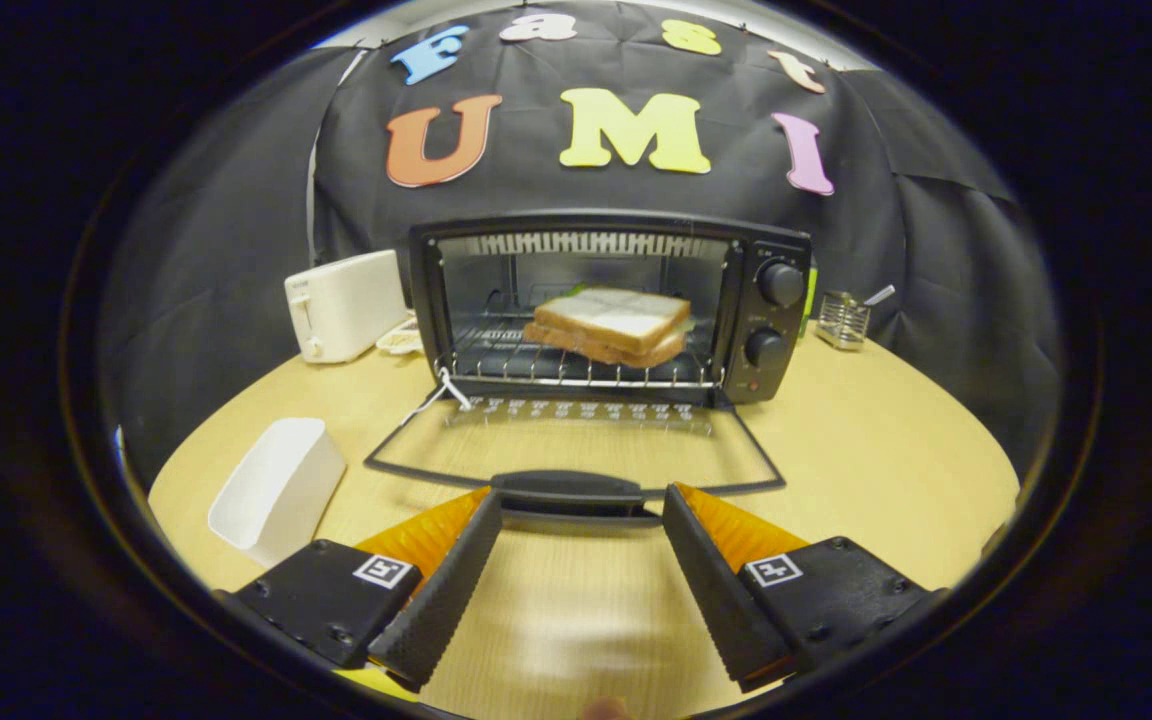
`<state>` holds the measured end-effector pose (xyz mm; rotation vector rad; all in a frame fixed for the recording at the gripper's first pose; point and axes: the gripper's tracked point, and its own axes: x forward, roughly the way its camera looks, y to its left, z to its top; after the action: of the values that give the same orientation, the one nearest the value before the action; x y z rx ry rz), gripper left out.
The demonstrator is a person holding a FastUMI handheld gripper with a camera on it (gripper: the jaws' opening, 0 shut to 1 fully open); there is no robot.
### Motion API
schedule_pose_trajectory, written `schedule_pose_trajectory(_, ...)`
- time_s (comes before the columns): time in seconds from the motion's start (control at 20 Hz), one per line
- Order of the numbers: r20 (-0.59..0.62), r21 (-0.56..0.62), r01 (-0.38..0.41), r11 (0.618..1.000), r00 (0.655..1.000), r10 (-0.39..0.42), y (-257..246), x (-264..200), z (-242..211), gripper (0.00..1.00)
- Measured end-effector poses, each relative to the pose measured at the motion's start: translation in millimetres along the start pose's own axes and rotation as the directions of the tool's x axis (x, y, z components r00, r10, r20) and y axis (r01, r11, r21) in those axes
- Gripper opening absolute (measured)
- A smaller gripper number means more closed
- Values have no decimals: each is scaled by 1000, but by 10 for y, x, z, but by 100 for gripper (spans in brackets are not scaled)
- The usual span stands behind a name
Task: Open the toaster oven, put the food inside, and close the toaster oven door.
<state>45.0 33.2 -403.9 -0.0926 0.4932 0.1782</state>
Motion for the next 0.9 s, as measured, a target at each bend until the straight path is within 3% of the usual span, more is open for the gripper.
schedule_pose_trajectory(0.15,-36,-14,-3,1000,999,3,42,21,-94,100)
schedule_pose_trajectory(0.45,-73,-49,80,996,994,-84,-6,80,-80,100)
schedule_pose_trajectory(0.9,-75,57,84,995,994,-79,65,85,22,100)
